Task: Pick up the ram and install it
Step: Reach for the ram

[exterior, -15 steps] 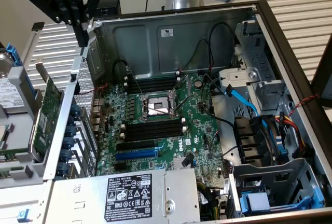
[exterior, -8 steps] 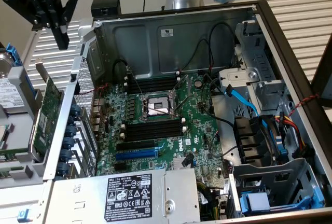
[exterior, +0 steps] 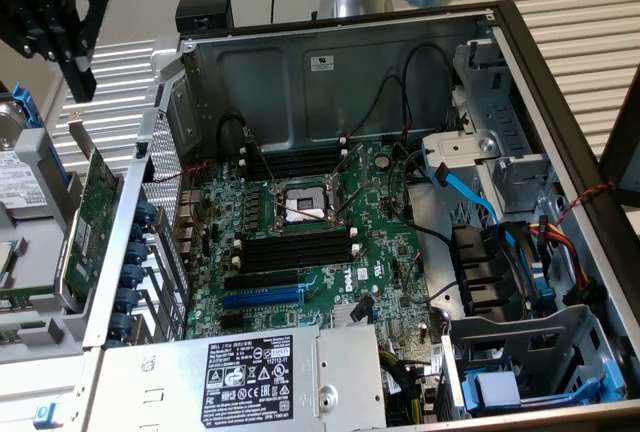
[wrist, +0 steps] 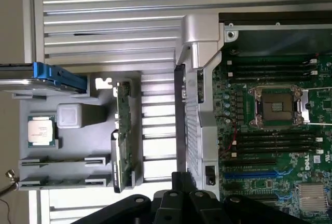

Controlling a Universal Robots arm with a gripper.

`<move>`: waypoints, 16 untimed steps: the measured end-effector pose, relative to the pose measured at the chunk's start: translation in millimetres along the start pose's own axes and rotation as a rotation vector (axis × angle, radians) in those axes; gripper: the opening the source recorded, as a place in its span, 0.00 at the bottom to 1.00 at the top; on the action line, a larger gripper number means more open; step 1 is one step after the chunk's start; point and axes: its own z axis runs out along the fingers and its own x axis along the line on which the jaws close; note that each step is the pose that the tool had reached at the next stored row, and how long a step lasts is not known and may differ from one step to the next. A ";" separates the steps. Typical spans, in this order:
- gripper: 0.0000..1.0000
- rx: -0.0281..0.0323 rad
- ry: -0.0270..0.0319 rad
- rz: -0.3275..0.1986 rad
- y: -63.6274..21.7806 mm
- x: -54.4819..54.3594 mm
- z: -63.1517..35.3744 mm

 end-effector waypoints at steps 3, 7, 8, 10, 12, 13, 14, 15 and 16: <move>0.10 -0.0010 0.0001 0.000 -3.0 13.5 0.0; 0.10 -0.0011 0.0001 0.000 -8.3 31.5 0.3; 0.10 -0.0012 0.0000 0.000 -9.4 36.0 0.5; 0.10 -0.0012 0.0000 0.000 -11.3 44.9 0.7; 0.10 -0.0012 0.0000 0.000 -13.4 54.0 1.1; 0.10 -0.0011 0.0000 0.000 -14.4 58.6 1.3; 0.10 -0.0012 0.0001 0.000 -15.1 62.9 1.5; 0.10 -0.0011 0.0001 0.000 -15.6 67.6 1.9; 0.10 -0.0011 0.0000 0.000 -16.0 72.1 2.4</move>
